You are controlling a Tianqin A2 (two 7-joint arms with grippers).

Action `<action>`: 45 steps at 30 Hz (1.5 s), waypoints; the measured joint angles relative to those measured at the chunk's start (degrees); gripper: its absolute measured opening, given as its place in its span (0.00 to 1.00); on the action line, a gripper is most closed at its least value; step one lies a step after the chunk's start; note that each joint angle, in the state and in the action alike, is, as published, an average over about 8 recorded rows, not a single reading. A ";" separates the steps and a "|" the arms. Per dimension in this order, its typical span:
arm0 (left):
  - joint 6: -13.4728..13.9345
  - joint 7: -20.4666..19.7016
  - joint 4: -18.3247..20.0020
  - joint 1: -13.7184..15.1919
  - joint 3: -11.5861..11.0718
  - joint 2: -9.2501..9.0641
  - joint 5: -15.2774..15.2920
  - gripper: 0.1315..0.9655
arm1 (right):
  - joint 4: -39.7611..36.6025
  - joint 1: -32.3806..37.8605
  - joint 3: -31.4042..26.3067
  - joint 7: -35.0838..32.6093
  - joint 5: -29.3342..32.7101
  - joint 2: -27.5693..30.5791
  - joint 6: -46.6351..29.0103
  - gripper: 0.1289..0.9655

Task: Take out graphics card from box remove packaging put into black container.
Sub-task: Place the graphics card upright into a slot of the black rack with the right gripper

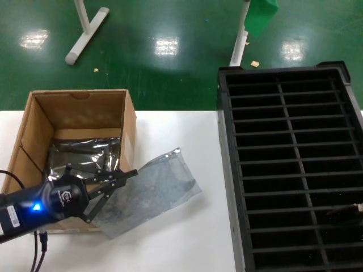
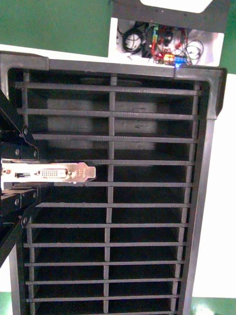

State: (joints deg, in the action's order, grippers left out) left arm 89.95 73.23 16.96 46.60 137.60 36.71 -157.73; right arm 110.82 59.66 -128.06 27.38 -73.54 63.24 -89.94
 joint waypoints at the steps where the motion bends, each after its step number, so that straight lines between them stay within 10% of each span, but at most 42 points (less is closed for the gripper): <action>1: 0.00 0.01 0.03 -0.13 -0.02 -0.01 0.00 0.01 | -0.58 1.05 -1.12 -0.36 -0.13 -0.14 0.00 0.09; 17: 0.00 -0.01 -0.53 -1.67 -0.86 -0.29 0.00 0.01 | -7.75 10.90 -11.16 -4.04 -0.03 -2.80 -0.01 0.09; 45: 0.00 -0.16 -1.54 -1.58 -0.90 -0.98 0.00 0.01 | -9.29 12.13 -12.02 -3.85 1.23 -3.79 0.00 0.09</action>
State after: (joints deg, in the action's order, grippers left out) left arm 89.95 73.07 15.41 45.02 136.71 35.73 -157.73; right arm 101.53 71.79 -140.07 23.53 -72.30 59.45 -89.94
